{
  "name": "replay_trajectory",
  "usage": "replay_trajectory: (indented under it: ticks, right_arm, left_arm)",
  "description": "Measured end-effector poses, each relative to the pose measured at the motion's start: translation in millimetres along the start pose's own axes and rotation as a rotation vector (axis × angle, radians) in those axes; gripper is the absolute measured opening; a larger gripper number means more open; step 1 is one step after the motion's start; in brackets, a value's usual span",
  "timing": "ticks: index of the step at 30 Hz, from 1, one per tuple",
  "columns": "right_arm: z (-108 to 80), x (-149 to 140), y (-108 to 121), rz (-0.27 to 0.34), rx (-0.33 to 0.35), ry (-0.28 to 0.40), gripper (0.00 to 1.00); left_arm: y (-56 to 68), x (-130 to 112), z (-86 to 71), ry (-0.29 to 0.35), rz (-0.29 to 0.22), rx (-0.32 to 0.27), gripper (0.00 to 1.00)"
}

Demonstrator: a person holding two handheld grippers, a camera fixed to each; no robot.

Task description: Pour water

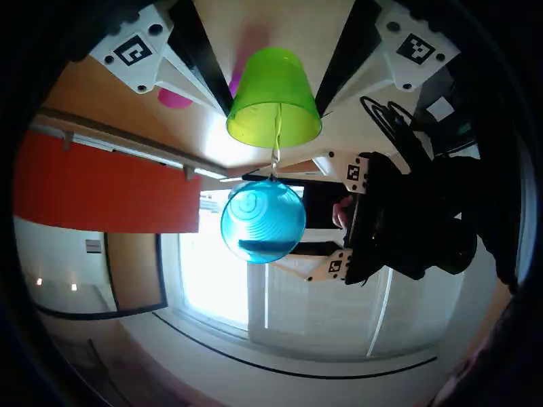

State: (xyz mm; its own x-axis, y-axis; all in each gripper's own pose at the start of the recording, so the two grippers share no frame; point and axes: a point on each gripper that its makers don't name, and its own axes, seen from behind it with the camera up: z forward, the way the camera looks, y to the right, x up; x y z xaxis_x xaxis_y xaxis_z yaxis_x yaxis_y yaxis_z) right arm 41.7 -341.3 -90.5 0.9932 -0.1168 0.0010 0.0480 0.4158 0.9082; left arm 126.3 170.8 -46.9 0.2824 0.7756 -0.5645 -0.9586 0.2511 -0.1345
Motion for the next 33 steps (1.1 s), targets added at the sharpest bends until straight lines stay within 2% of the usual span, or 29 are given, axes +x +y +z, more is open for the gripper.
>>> replay_trajectory:
  ticks: [33]
  right_arm:
    - [0.8, 0.8, 0.8, -0.006, -0.004, 0.006, 0.89]
  left_arm:
    - [-2.9, 4.5, -0.3, 0.006, 0.077, 0.006, 0.80]
